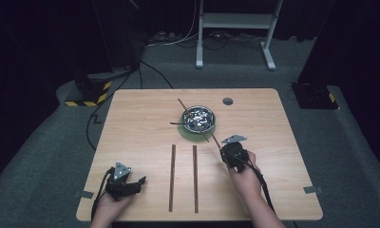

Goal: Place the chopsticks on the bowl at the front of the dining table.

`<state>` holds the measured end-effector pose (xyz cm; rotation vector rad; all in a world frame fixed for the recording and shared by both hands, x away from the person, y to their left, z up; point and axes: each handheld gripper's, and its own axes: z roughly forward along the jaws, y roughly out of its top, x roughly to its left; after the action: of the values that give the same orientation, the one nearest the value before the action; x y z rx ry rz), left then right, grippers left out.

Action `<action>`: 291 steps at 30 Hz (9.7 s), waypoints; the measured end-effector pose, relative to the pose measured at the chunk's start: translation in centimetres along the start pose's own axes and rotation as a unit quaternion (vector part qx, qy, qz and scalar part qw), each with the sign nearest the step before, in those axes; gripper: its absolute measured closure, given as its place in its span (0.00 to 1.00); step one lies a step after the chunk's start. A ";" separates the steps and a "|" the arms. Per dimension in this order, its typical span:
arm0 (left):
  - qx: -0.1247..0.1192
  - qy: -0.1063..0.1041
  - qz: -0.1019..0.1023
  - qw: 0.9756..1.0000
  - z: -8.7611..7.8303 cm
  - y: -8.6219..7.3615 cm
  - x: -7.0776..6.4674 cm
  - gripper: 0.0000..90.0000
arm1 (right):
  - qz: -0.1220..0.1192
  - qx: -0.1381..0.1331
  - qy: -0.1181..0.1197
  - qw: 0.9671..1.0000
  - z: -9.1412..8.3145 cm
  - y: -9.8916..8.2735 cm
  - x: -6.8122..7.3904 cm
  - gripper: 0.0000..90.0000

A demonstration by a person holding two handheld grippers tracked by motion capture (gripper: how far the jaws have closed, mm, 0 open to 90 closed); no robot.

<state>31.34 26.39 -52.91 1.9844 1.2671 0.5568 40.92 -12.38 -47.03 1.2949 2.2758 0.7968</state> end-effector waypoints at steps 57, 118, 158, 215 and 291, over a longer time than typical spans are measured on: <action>0.003 -0.001 0.002 1.000 0.0 0.0 0.1 0.30 | -0.024 -0.032 -0.007 0.999 5.9 14.6 0.5 0.94; 0.001 0.003 -0.001 1.000 0.0 0.0 0.0 0.31 | -0.019 -0.024 -0.006 0.999 8.9 15.3 0.5 0.77; -0.009 0.040 0.007 0.999 8.7 13.4 -7.3 0.99 | 0.029 -0.153 0.061 0.986 4.5 1.0 -3.4 0.84; -0.044 -0.011 -0.021 0.999 13.8 16.6 -12.6 0.91 | -0.011 -0.147 0.068 0.987 4.8 0.9 -1.1 0.89; -0.038 -0.002 0.005 0.999 13.3 16.2 -11.5 0.93 | -0.070 -0.149 0.102 0.981 5.0 1.2 1.5 0.84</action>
<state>45.16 7.18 -49.23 1.9280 1.2165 0.5970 43.91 -9.23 -50.12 0.9450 2.2586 1.2135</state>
